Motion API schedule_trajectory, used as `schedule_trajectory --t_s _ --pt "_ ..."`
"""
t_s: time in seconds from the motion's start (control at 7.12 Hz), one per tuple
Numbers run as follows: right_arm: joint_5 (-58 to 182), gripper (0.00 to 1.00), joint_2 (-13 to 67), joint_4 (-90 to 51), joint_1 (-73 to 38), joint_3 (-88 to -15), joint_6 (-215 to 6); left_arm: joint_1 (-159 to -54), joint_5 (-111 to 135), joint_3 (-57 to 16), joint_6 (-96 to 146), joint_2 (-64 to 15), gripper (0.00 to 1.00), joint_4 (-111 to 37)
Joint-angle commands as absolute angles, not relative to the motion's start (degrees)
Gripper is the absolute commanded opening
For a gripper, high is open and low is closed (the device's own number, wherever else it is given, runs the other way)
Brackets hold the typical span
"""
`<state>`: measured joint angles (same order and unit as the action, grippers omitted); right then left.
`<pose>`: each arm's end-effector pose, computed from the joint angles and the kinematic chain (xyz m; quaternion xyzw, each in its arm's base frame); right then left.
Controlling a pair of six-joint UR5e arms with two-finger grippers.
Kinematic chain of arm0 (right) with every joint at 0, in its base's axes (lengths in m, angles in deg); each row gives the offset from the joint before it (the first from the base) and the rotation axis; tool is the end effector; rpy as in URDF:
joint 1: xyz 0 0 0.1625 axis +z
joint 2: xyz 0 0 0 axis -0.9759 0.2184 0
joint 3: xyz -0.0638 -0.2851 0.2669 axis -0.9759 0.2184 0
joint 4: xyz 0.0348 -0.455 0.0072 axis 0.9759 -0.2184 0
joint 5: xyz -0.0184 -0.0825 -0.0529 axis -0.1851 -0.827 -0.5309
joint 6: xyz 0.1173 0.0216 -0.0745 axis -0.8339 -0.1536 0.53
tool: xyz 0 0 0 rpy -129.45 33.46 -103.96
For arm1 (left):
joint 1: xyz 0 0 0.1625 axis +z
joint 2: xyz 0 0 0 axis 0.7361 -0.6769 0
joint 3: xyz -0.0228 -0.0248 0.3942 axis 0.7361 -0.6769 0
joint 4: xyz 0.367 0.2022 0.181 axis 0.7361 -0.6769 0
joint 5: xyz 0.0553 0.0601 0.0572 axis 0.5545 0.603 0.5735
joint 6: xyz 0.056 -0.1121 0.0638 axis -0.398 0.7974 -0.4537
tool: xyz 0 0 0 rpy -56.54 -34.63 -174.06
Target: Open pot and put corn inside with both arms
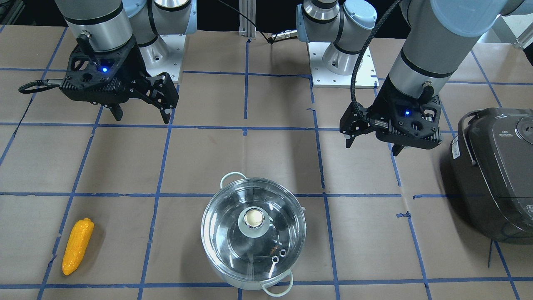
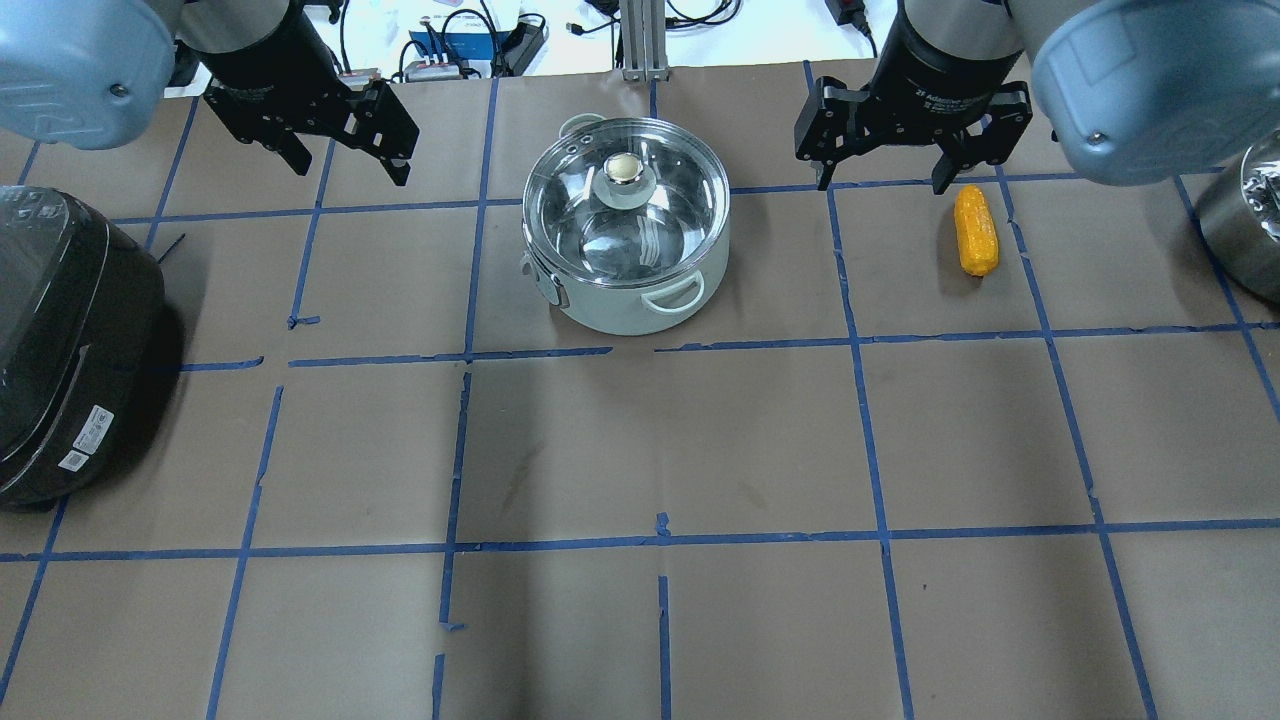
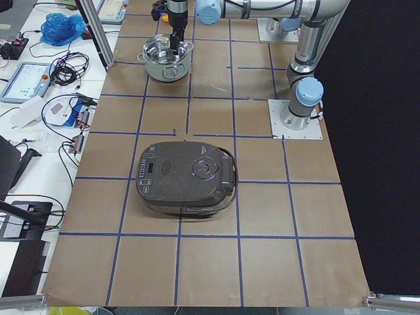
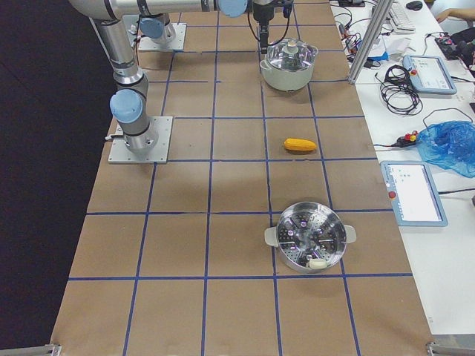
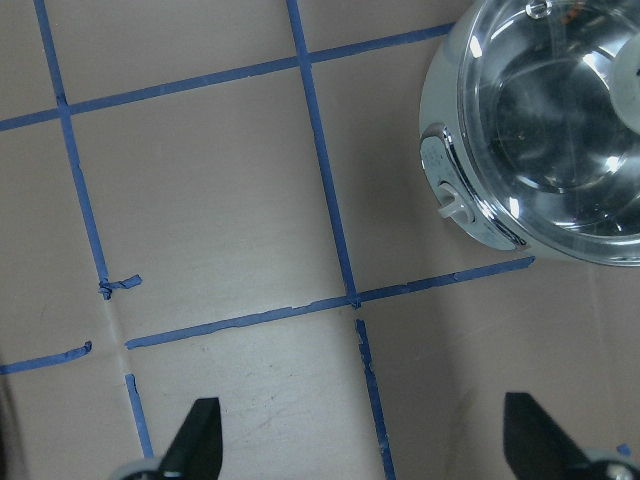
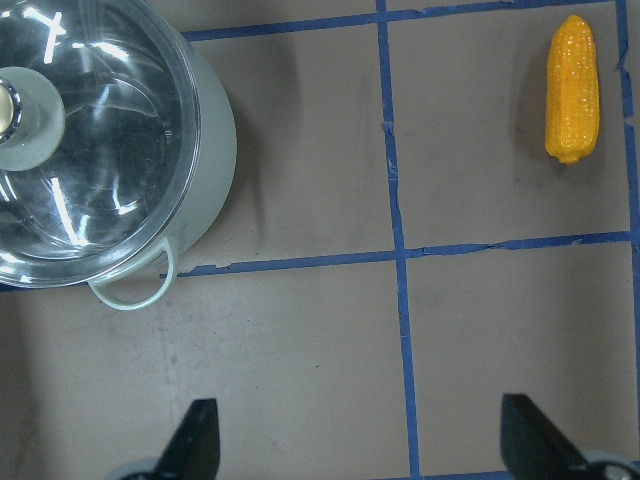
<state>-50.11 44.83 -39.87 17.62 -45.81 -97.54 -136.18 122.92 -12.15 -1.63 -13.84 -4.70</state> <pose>0.1856 -0.5571 0.4298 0.0371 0.9975 -0.0577 0.0176 -0.1220 -0.6107 0.4092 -0.0937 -0.9949 0.0380 0.0018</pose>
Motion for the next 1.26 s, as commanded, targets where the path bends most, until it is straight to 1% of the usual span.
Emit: schedule_trajectory --t_s 0.0,0.42,0.7,0.84,0.98,1.12 --pt "-50.0 1.00 44.8 -39.9 17.6 -45.8 -97.6 -136.1 122.6 -12.2 -1.6 -13.8 1.00 -4.6" --pt "-49.9 1.00 44.4 -39.7 17.3 -45.8 -97.3 -136.3 122.8 -12.2 -1.5 -13.8 1.00 -4.5" --pt "-49.9 1.00 44.2 -39.0 17.0 -45.7 -97.6 -136.3 122.8 -9.3 -0.4 -15.8 1.00 -5.0" --pt "-49.9 1.00 44.2 -39.4 17.1 -45.6 -97.7 -139.5 122.3 -8.0 5.2 -19.4 1.00 -3.9" --pt "-50.2 1.00 43.6 -39.3 16.9 -45.5 -96.8 -145.0 122.8 -5.2 10.7 -23.3 1.00 -0.9" --pt "-49.8 1.00 40.9 -39.5 16.2 -45.3 -96.4 -148.5 122.8 -1.0 16.6 -28.6 1.00 -0.4"
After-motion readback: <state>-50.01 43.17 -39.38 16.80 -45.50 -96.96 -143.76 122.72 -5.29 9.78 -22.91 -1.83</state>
